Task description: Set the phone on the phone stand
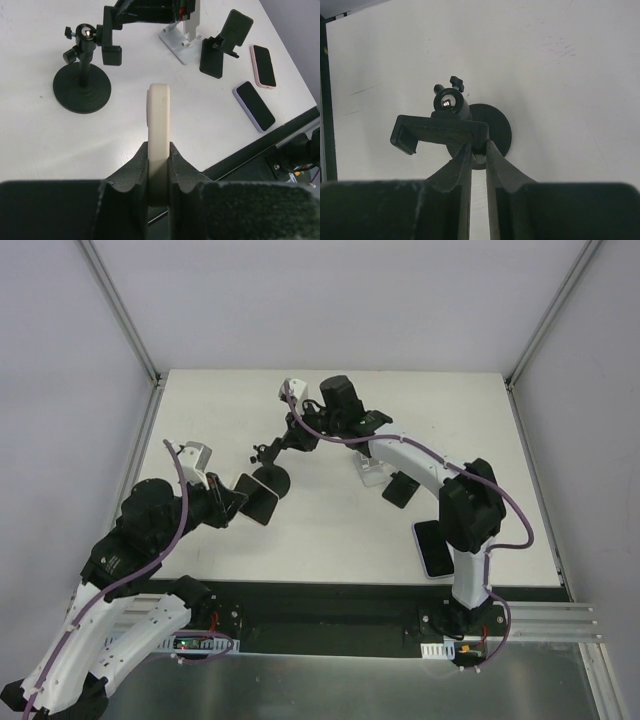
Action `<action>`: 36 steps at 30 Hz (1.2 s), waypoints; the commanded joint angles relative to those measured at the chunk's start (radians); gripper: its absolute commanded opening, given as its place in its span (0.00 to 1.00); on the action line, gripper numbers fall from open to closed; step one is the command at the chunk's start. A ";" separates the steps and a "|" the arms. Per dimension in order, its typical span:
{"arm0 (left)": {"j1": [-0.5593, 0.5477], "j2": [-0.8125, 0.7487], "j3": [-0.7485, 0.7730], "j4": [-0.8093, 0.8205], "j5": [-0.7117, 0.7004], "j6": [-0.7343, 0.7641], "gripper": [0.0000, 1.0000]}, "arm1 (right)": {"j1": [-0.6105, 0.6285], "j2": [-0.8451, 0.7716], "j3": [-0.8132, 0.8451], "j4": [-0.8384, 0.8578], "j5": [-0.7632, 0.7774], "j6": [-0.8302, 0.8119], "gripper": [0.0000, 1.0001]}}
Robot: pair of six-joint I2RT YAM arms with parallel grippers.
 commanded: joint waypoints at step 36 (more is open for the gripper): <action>-0.006 -0.070 0.028 0.145 0.045 -0.024 0.00 | 0.088 -0.348 -0.419 0.234 0.121 0.095 0.61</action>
